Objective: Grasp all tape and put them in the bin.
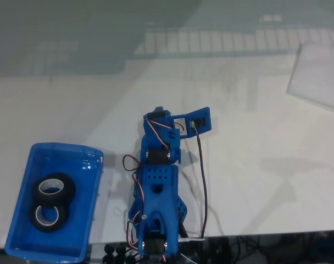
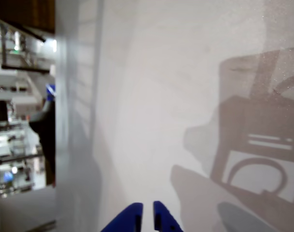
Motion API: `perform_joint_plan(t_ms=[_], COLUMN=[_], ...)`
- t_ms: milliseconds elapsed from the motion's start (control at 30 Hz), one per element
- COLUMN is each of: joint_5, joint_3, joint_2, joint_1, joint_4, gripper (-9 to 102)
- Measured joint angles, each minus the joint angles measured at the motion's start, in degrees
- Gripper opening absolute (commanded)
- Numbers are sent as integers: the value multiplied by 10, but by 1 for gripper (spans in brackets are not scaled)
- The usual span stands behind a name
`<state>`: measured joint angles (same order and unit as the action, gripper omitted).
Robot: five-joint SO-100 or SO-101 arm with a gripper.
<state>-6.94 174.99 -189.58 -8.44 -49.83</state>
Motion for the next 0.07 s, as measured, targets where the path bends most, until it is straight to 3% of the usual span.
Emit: perform_joint_plan(t_ms=[67], joint_5=[0], joint_3=[0], joint_2=[0], joint_1=[0], joint_4=[0], gripper=[0])
